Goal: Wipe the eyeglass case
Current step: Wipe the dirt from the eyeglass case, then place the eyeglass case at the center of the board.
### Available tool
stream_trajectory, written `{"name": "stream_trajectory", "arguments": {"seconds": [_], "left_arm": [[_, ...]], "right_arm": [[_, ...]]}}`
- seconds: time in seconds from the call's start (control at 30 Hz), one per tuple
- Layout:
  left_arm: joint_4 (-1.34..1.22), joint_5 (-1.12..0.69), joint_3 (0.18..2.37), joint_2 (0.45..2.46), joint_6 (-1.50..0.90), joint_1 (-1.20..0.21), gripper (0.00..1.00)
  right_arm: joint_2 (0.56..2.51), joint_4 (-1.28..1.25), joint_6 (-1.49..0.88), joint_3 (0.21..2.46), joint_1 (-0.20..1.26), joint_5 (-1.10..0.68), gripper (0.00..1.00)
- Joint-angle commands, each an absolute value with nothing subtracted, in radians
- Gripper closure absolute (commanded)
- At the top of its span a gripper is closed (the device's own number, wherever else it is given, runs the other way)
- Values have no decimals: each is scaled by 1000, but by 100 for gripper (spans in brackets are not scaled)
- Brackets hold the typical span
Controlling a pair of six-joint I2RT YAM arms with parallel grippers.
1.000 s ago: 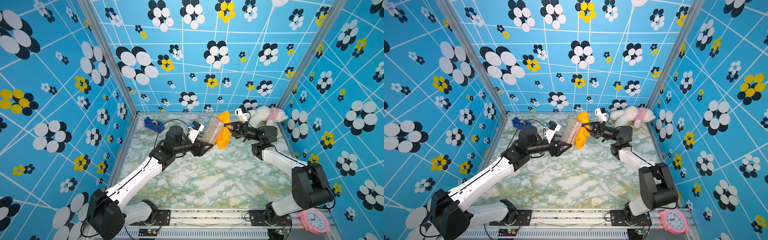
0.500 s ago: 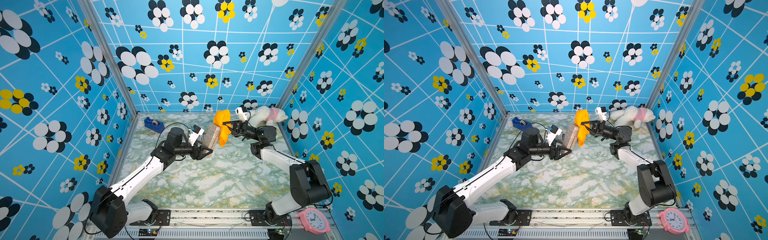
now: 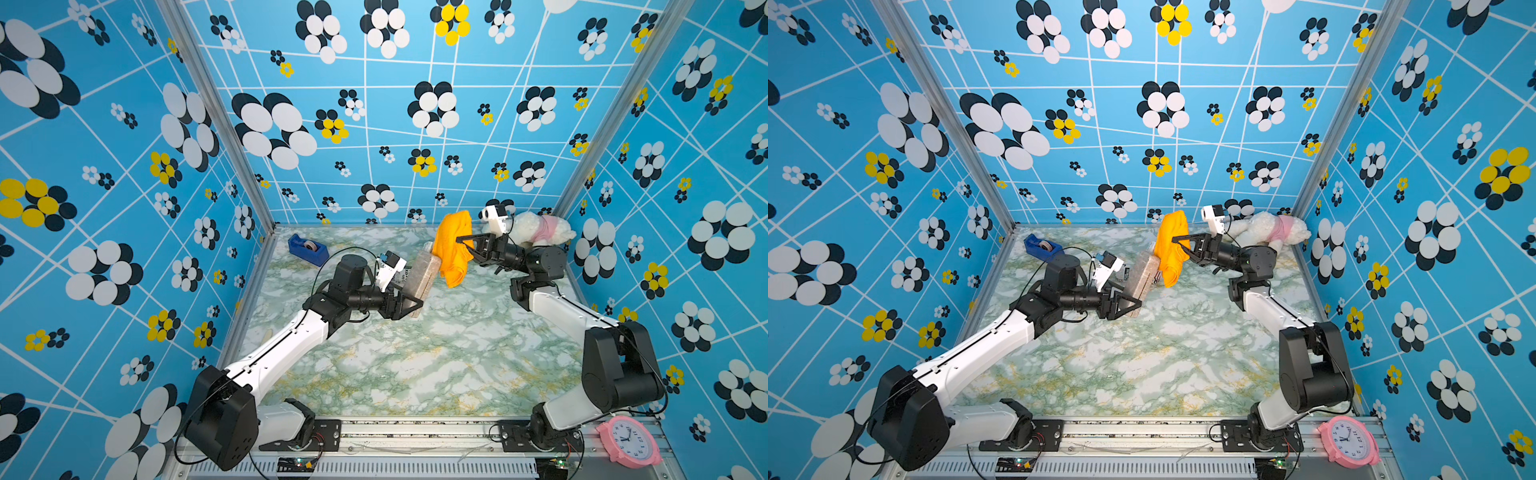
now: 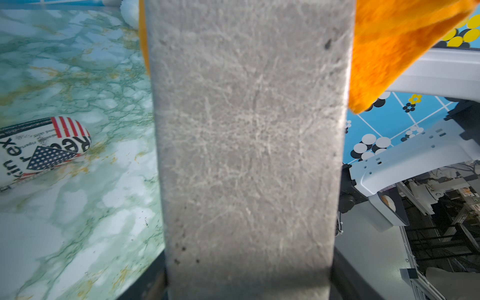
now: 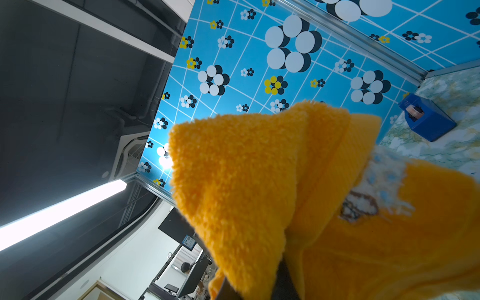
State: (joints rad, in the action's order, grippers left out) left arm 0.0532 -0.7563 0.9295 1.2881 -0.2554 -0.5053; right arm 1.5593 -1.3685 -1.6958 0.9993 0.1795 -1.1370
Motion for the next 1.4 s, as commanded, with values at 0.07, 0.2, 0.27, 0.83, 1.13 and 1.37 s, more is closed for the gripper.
{"name": "stream_trajectory", "arguments": {"seconds": [0.07,0.2,0.27,0.83,1.13,1.37], "left_arm": [[146,-621,941,1281,-204,-451,95],[297,-459,1013,1305,-159,-421,95],[337,-409,1032,1319,-157,-396,93],[520,-243,1199,1561,-137,-282,100],[485,-132,1125,1591,-157,-286,100],[520,-80,1118,1653,-155,-288,99]], "right_arm": [[1519,-1338,-1664,1021,137,-1161,100],[1487,-955,-1352,996,132,-1166,100],[1463,-707,-1161,1012,132,-1147,100],[1342,541,-351,1215,187,-463,100],[1257,631,-288,1158,256,-188,100],[1300,616,-280,1159,277,-216,100]]}}
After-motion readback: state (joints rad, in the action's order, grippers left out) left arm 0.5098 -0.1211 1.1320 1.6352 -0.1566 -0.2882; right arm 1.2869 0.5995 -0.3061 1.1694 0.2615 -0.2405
